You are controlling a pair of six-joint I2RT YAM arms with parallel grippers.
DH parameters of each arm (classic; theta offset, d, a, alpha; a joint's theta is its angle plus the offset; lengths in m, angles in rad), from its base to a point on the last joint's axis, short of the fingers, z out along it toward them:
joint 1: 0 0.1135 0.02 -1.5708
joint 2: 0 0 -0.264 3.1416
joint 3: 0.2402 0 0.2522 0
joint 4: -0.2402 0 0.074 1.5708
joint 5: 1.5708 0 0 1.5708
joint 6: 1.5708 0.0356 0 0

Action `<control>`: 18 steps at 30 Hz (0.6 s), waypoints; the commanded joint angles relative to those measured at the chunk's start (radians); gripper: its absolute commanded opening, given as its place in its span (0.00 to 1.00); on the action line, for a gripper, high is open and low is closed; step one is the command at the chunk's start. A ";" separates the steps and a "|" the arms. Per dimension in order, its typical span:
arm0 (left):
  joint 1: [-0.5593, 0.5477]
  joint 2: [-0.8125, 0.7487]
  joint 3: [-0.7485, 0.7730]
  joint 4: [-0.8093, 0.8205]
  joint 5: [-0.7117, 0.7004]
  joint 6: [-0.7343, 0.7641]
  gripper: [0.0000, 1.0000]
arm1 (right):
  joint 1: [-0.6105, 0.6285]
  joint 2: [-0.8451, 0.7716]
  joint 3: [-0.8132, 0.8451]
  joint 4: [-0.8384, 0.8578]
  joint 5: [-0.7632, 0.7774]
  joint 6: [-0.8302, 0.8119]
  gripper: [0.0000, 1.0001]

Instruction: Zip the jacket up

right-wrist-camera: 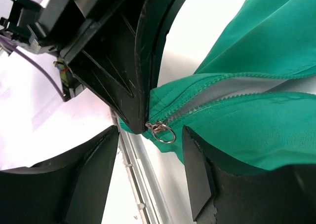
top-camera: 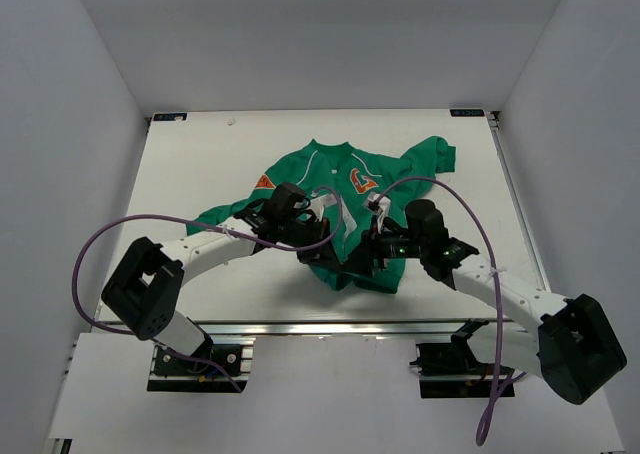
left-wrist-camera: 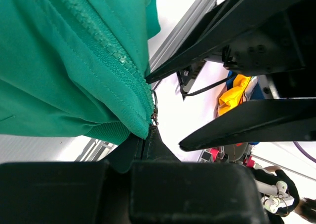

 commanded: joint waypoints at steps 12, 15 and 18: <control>-0.004 -0.064 0.002 0.028 0.036 -0.019 0.00 | -0.033 0.017 -0.035 0.073 -0.153 0.045 0.54; -0.002 -0.065 0.005 0.021 0.025 -0.020 0.00 | -0.033 0.006 -0.044 0.075 -0.152 0.057 0.50; 0.000 -0.062 0.006 0.018 0.021 -0.020 0.00 | -0.033 0.000 -0.050 0.078 -0.150 0.068 0.45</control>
